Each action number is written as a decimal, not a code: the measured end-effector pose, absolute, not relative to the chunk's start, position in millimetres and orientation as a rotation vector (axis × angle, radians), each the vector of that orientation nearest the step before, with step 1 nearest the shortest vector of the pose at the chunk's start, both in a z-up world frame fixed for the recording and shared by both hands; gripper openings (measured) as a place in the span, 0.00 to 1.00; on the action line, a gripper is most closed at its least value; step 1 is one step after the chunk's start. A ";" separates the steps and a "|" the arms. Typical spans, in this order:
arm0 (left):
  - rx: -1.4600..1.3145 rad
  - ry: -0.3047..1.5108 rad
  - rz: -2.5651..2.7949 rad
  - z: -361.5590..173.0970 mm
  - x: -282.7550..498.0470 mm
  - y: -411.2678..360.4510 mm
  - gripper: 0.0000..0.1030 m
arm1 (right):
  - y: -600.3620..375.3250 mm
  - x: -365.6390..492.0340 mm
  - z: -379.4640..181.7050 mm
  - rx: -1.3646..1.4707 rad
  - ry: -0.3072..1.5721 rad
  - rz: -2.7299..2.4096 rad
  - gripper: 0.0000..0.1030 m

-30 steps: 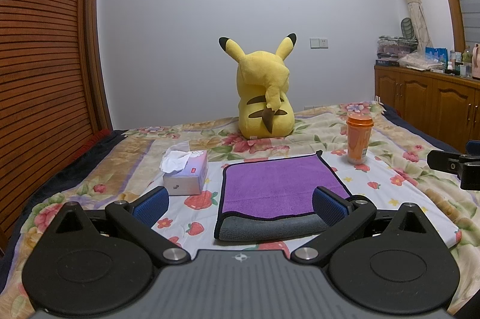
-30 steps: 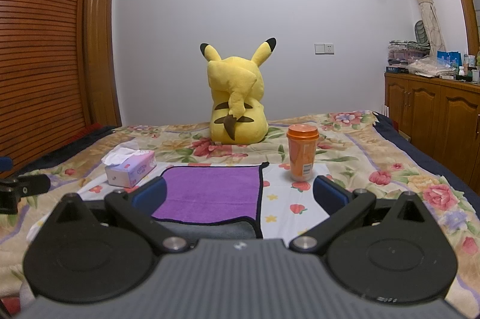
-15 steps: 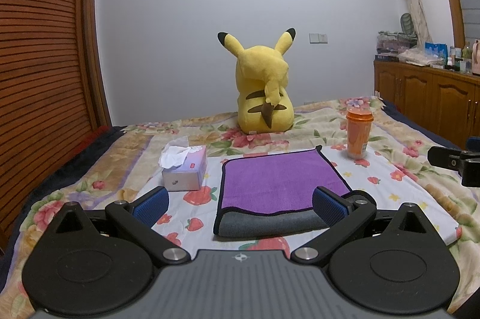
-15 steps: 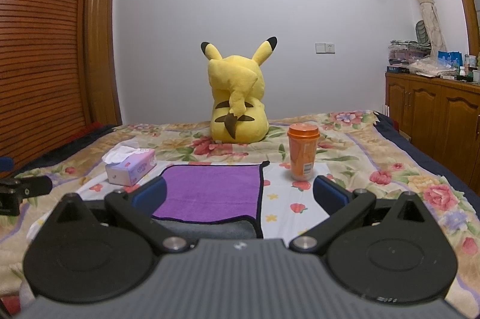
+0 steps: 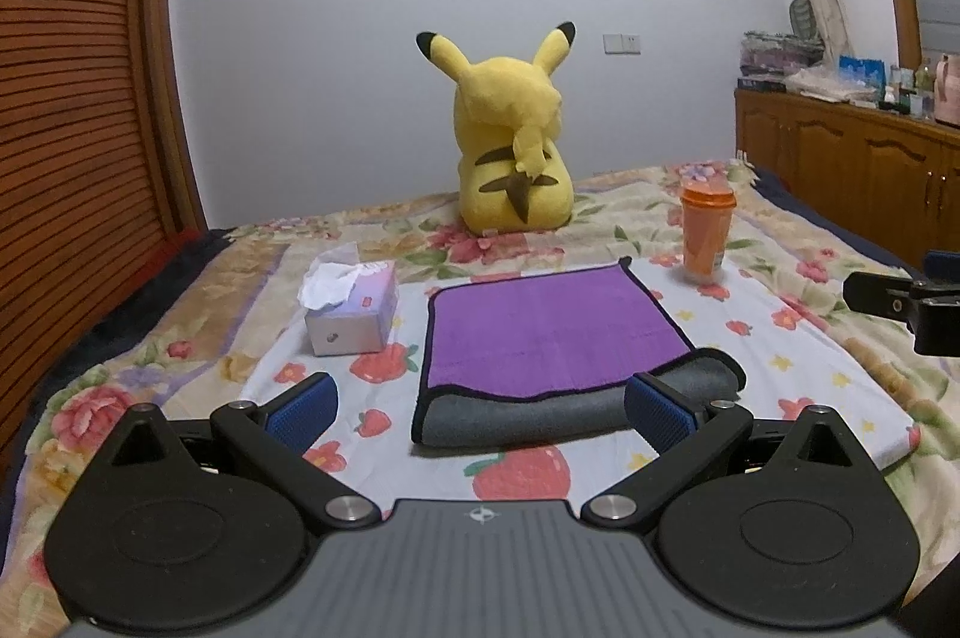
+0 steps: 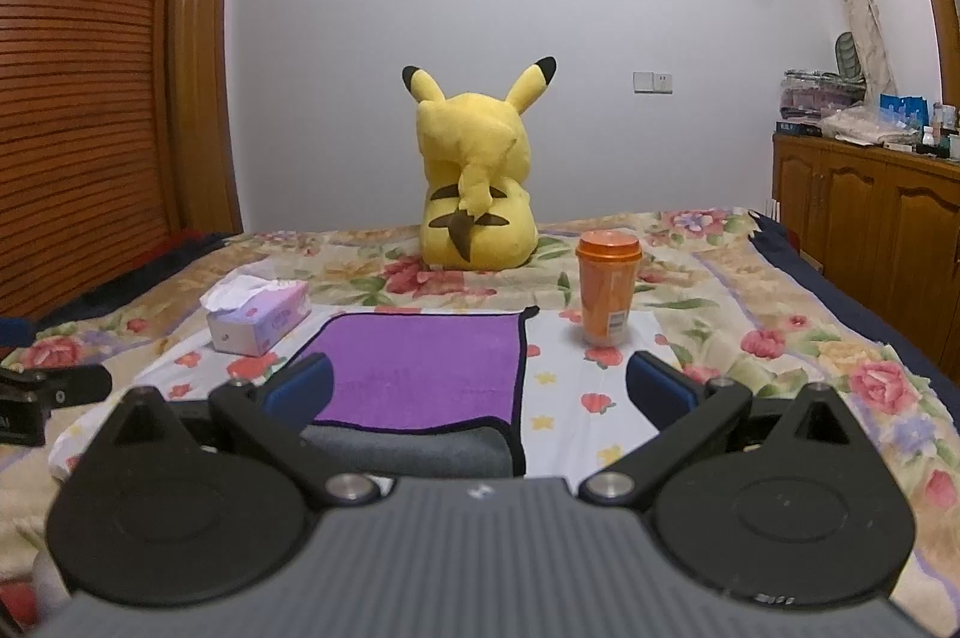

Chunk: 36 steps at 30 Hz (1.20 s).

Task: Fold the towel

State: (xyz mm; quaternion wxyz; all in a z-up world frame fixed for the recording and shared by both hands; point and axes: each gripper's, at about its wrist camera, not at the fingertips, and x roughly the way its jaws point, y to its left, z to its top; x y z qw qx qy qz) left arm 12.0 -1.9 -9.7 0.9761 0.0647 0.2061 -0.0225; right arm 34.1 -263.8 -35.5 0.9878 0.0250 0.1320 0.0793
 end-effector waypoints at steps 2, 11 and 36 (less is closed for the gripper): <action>0.132 0.428 -0.050 -11.5 15.0 -1.8 1.00 | -263.1 35.0 -36.2 0.048 0.269 0.160 1.00; 0.136 0.460 -0.065 -16.5 27.5 -0.5 1.00 | -257.8 43.8 -38.7 0.021 0.287 0.166 1.00; 0.136 0.522 -0.134 -26.9 83.7 3.1 0.89 | -250.3 92.6 -53.9 -0.004 0.358 0.191 1.00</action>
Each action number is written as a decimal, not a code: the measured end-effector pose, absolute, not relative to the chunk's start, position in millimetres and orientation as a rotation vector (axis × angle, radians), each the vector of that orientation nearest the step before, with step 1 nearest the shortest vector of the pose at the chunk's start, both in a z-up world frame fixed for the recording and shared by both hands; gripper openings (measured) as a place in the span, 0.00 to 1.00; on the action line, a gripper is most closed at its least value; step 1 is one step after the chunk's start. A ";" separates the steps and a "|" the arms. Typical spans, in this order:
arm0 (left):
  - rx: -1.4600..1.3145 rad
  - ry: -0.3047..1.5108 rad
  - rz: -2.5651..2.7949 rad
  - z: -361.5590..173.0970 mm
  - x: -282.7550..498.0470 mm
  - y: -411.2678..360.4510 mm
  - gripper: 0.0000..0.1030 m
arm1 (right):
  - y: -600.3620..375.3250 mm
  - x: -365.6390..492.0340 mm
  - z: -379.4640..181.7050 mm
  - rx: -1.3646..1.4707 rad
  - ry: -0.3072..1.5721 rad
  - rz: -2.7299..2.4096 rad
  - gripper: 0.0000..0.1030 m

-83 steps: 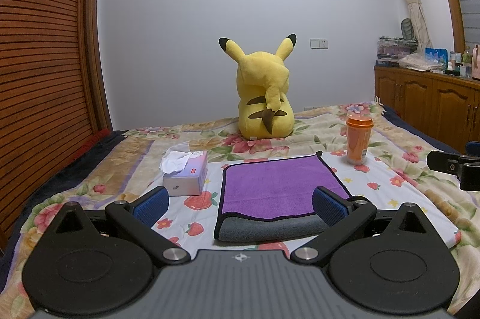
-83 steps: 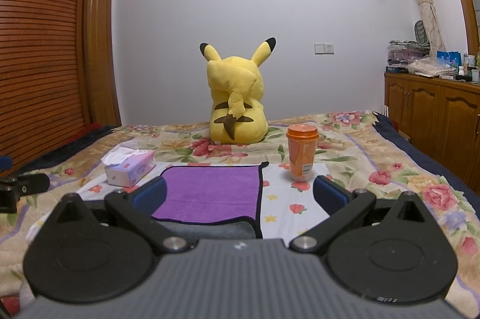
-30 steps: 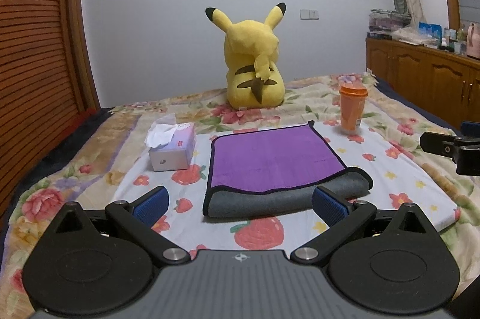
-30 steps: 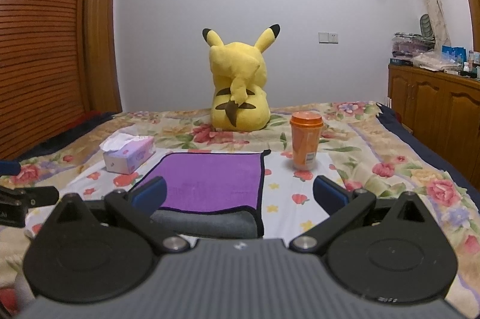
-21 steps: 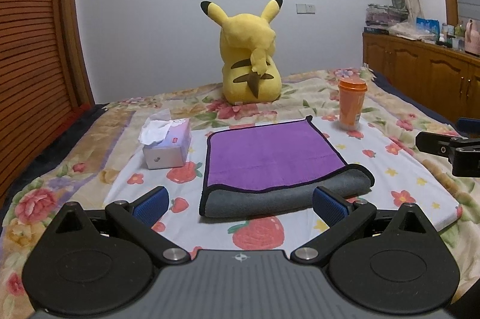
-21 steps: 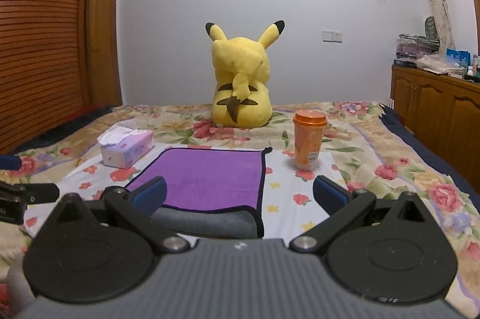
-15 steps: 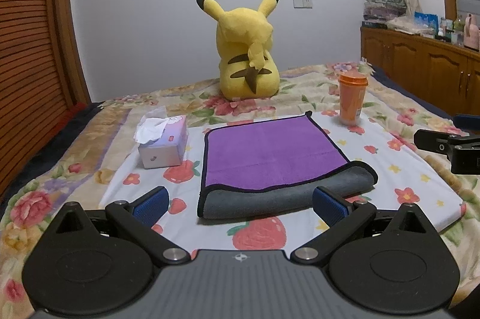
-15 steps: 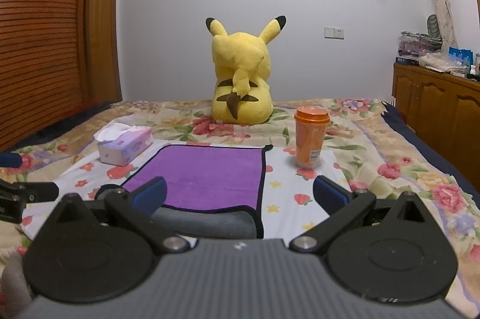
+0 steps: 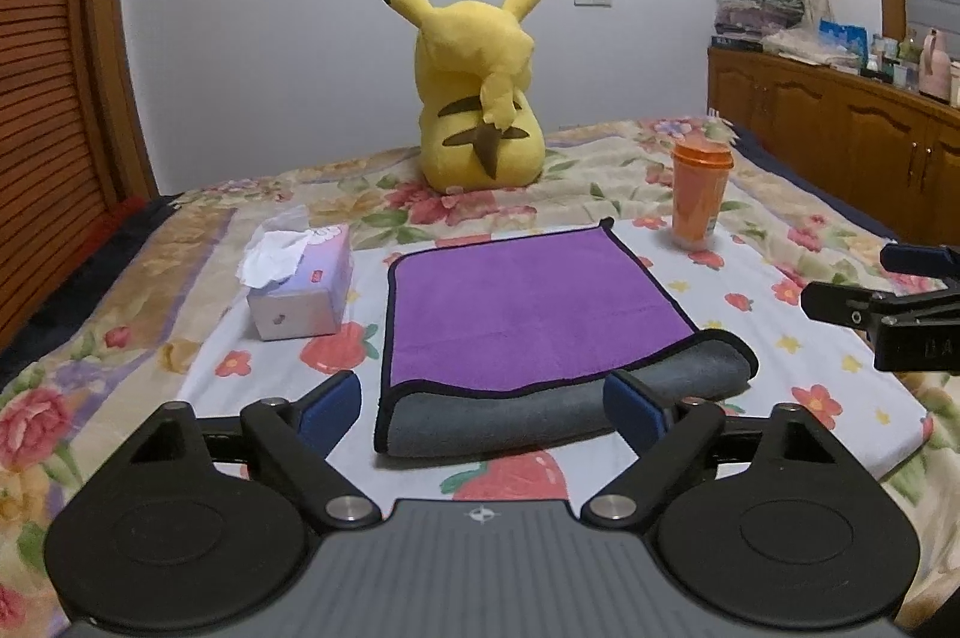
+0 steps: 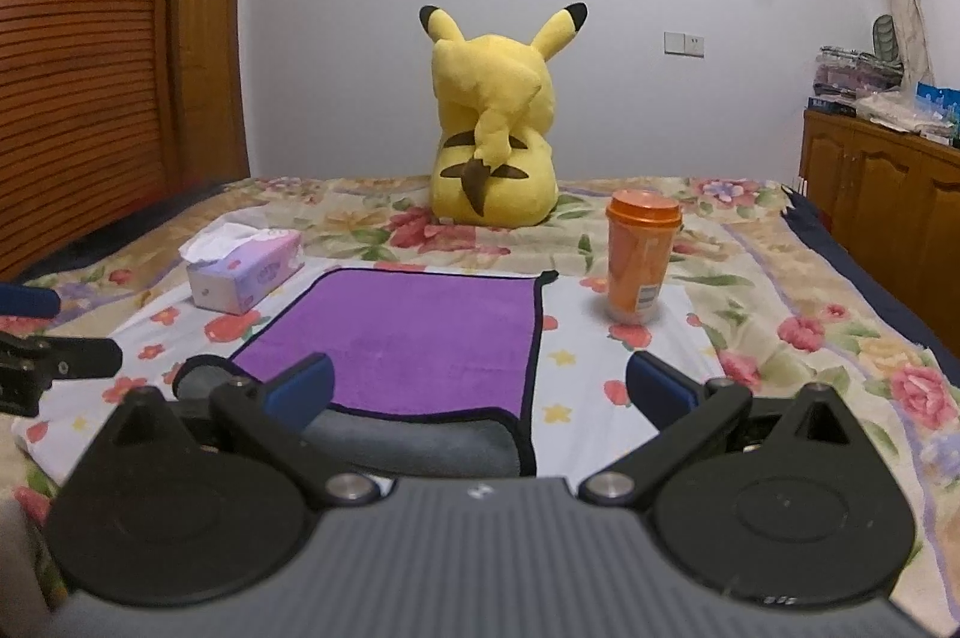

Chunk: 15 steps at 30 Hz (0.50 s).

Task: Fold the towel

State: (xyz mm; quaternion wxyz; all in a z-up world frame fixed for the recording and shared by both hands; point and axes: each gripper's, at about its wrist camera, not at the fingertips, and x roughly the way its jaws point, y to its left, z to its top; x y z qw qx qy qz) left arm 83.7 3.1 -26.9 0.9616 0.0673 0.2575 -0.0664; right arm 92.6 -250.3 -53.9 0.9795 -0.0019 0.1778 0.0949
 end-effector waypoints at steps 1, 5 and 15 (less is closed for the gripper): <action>0.138 0.525 -0.141 -27.6 85.6 3.1 0.88 | -250.0 95.1 -54.4 0.000 0.362 0.191 1.00; 0.141 0.535 -0.161 -29.5 93.2 2.5 0.83 | -249.4 101.1 -57.0 0.006 0.375 0.196 1.00; 0.127 0.616 -0.182 -42.7 123.6 13.5 0.71 | -244.0 115.8 -63.5 -0.012 0.425 0.230 1.00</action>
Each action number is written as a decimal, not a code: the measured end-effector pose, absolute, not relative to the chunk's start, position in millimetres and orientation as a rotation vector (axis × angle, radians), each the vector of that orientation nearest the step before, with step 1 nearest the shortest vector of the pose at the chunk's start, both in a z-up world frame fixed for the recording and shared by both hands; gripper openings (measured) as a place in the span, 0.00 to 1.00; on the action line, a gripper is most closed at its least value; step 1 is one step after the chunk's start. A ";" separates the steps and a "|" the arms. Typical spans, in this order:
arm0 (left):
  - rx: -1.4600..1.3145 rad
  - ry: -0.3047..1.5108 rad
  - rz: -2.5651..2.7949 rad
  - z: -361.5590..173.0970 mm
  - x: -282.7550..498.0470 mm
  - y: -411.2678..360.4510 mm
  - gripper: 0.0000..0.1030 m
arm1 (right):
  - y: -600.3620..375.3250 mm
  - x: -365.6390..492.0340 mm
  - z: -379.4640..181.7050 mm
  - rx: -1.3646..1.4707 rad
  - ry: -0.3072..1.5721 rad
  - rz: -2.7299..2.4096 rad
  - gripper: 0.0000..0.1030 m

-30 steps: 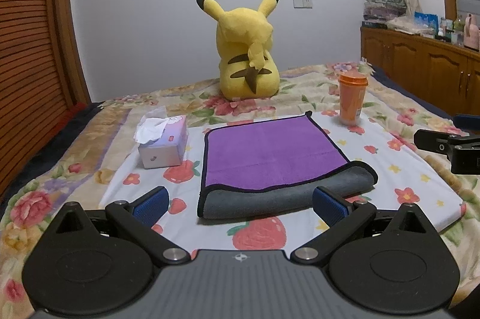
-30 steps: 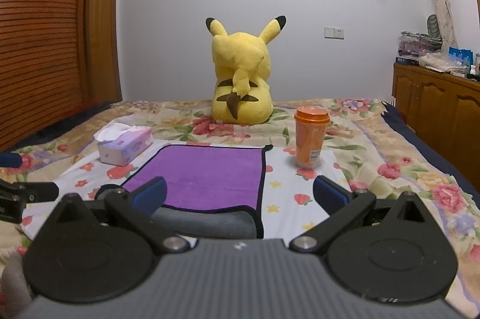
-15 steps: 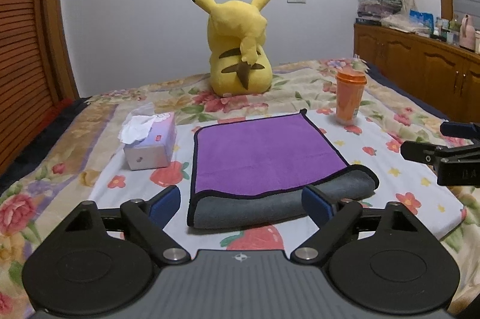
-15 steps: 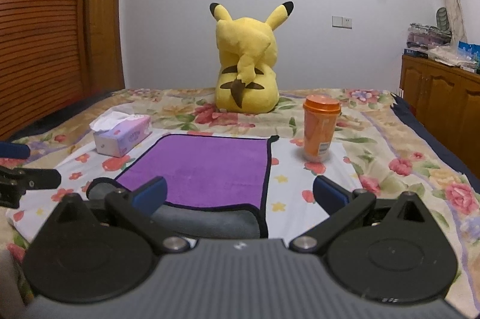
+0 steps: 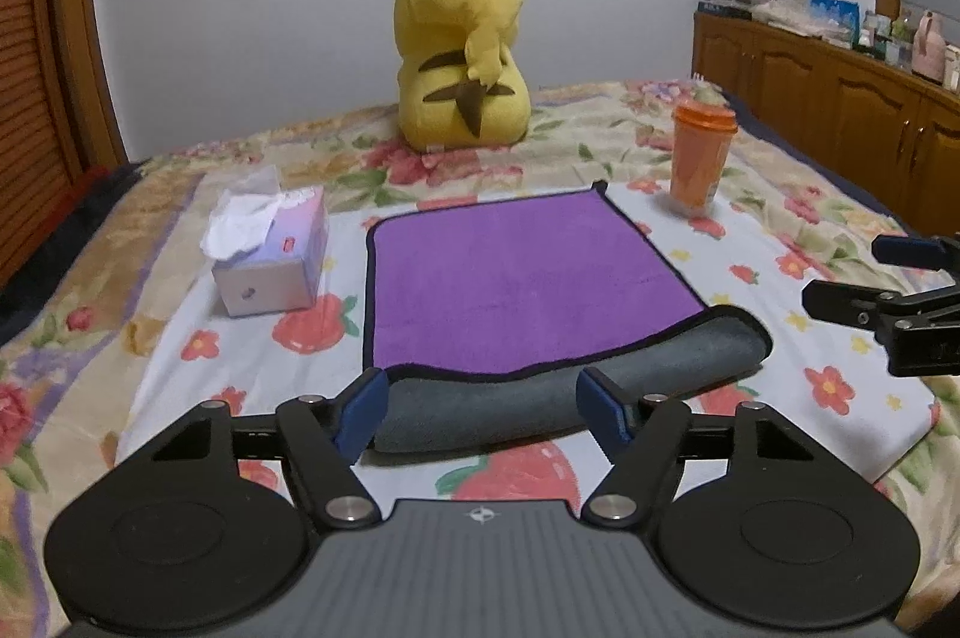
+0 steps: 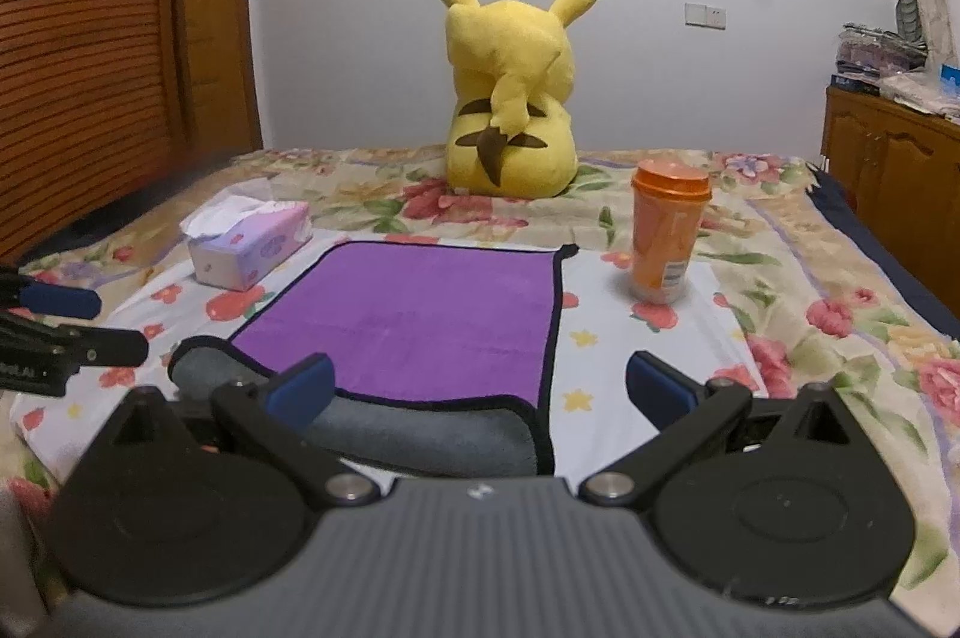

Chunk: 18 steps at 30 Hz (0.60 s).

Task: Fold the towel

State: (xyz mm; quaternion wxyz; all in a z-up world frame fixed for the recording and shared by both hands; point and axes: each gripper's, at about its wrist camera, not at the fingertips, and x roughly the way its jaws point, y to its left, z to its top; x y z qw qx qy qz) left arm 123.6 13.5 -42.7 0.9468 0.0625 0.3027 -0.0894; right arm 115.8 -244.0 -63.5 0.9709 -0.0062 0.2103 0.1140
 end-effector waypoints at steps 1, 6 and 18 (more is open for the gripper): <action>0.132 0.626 -0.182 -44.9 126.9 14.3 0.70 | -243.6 118.1 -64.1 -0.014 0.430 0.232 1.00; 0.145 0.669 -0.183 -55.9 141.0 18.8 0.67 | -243.2 127.7 -68.4 -0.018 0.447 0.238 1.00; 0.140 0.718 -0.139 -75.3 178.2 40.6 0.67 | -237.3 152.6 -80.4 -0.038 0.501 0.255 1.00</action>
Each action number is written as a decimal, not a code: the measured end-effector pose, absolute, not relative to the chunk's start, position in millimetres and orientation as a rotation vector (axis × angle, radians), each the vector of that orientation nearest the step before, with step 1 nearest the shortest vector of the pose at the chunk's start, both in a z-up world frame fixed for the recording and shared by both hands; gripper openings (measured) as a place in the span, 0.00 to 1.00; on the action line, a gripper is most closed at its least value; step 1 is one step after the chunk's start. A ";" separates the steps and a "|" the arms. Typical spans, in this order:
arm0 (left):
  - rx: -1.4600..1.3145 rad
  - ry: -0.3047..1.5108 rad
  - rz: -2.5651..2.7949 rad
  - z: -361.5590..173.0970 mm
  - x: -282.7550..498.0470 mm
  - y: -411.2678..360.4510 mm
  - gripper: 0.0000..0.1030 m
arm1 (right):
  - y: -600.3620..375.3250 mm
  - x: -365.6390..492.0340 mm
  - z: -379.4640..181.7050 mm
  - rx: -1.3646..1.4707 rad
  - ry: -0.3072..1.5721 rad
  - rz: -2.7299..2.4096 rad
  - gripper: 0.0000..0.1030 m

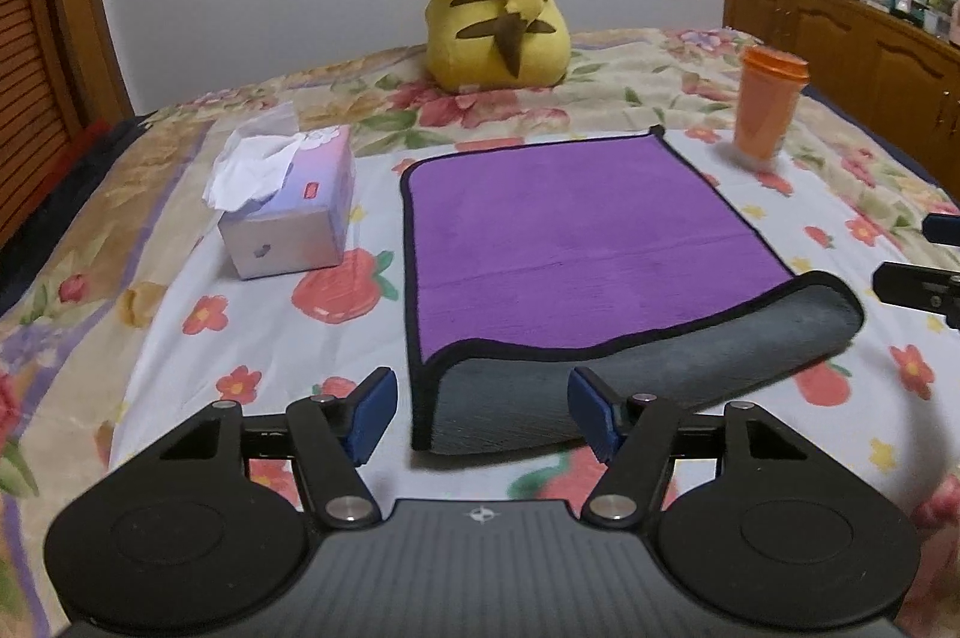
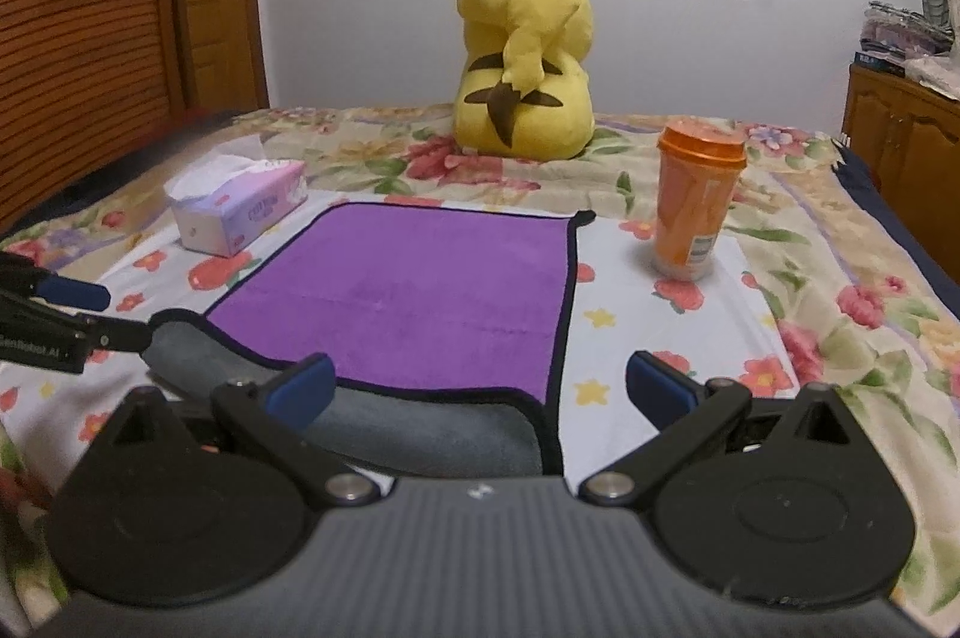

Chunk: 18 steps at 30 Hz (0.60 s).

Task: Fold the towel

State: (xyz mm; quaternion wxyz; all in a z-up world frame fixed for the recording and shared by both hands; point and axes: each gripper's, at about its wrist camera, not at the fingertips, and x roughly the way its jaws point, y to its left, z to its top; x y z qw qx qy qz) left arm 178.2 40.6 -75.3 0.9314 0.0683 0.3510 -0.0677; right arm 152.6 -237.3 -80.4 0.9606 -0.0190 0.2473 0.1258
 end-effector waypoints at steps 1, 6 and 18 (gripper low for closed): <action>0.139 0.722 -0.136 -76.9 181.4 42.4 0.67 | -237.0 154.8 -81.7 -0.038 0.508 0.257 1.00; 0.131 0.735 -0.130 -83.9 194.6 49.1 0.62 | -237.5 165.5 -87.9 -0.032 0.537 0.265 1.00; 0.132 0.787 -0.137 -100.3 213.6 55.8 0.52 | -241.3 199.1 -105.5 -0.021 0.629 0.285 1.00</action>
